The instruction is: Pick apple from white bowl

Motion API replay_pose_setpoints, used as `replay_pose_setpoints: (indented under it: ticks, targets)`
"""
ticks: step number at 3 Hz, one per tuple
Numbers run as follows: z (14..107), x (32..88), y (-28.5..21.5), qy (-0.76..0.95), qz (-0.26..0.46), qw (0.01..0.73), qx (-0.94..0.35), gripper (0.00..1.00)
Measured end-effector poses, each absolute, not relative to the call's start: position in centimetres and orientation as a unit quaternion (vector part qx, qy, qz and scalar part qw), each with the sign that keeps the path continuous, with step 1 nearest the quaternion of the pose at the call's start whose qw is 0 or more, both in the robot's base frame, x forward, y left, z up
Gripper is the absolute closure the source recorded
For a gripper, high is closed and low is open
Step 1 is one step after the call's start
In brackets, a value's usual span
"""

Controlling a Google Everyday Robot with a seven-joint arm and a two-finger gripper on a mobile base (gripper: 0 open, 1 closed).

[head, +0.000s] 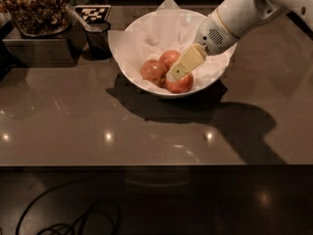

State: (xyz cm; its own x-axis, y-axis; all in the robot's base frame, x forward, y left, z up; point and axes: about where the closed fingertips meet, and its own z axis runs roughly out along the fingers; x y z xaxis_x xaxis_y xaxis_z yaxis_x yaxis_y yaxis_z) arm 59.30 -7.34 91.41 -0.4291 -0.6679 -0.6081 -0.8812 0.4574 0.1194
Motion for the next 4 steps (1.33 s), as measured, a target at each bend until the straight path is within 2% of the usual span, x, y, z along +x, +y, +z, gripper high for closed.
replay_pose_setpoints:
  ticks: [2,4]
  targets:
    - [90.7,60.1,-8.0,0.809,0.165,0.276,-0.491,0.18]
    - [89.4,60.5,-8.1,0.807,0.147,0.281,-0.498,0.2]
